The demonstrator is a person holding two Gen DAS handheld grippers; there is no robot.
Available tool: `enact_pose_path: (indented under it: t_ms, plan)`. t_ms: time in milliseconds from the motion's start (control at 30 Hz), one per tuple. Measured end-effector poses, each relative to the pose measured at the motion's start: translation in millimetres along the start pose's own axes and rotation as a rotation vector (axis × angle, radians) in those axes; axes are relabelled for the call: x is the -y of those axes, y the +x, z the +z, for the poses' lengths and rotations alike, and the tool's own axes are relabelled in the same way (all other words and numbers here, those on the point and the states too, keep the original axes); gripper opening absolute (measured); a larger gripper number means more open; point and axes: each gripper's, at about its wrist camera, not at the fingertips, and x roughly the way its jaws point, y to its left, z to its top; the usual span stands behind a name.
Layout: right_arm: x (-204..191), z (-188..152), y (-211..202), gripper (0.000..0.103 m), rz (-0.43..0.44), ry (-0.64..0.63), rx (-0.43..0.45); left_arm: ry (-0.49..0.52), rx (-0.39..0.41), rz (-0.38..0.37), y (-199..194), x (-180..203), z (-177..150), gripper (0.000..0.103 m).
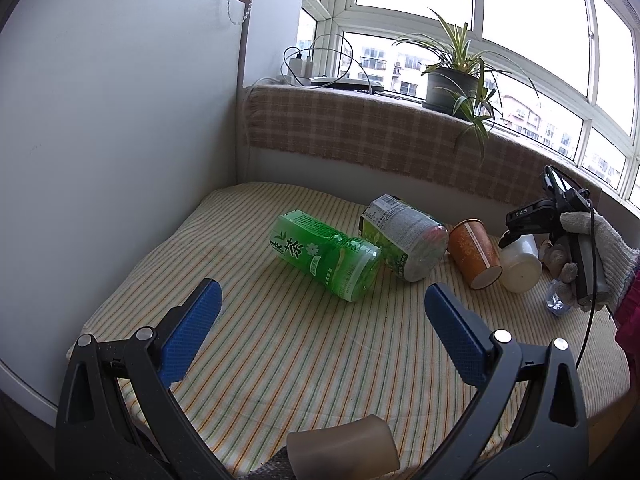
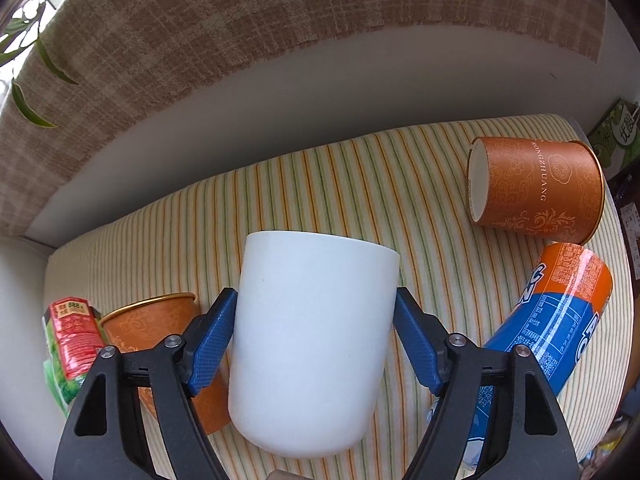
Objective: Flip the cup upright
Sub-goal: 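Close the right gripper on the white cup's body, then lift the white cup with the right gripper and rotate it upright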
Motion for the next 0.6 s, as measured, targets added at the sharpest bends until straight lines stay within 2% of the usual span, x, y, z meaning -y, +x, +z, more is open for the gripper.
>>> enact_pose_path:
  t_ms: [200,400,600]
  plan:
    - [7.6,-3.4,-7.6,0.076,0.047,-0.020,0.039,0.005,0.002,-0.003,0.2,0.1,1.0,0.103]
    - [5.6,-14.3,-39.5,0.075,0.099,-0.076,0.109,0.021,0.000,-0.014,-0.2,5.2,1.0,0.103]
    - [9.8,-39.9,-74.9,0.074,0.182,-0.135,0.162,0.042,-0.004,-0.023,-0.8,13.2,0.7,0.103]
